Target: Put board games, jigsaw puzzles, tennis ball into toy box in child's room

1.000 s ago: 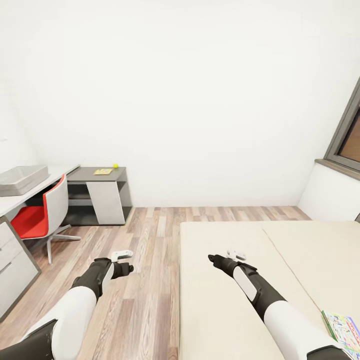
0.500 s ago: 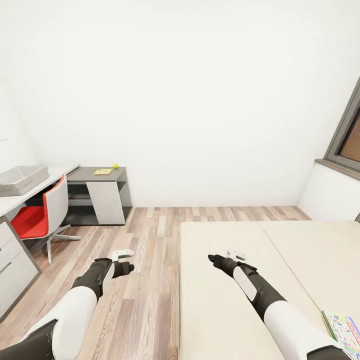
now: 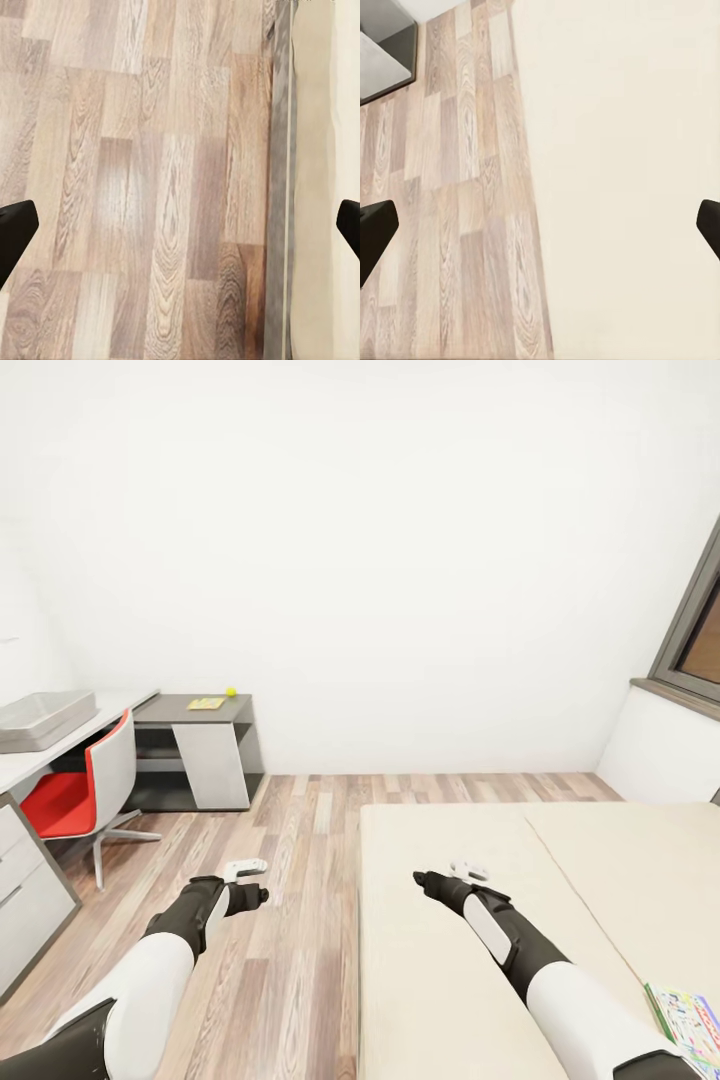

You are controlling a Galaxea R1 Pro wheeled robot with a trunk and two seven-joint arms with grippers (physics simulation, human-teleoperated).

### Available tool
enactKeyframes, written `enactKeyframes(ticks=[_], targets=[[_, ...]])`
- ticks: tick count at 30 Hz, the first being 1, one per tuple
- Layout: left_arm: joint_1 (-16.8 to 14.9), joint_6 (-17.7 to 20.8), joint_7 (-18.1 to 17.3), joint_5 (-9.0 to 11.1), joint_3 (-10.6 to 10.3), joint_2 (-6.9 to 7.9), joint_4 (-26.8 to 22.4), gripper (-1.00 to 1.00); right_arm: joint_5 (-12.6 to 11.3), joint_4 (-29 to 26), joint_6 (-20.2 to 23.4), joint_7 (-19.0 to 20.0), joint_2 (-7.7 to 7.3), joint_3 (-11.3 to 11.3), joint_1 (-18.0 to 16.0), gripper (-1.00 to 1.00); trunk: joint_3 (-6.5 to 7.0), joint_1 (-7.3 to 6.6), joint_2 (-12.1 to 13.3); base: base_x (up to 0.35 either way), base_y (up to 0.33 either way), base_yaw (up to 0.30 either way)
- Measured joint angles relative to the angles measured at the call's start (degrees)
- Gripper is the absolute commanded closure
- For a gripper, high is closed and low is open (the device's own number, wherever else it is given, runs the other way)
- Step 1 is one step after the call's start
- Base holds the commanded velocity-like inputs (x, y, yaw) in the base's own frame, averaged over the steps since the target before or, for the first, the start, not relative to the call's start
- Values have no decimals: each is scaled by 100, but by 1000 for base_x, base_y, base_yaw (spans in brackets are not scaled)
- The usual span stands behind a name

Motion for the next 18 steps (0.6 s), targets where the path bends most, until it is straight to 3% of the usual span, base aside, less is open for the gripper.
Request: enactKeyframes(ticks=[18], targets=[[0,-1,2,-3,0,-4,1,-100,-2,-1,0,-2,0,103,0,-100,0,1,0,23,-10,0]])
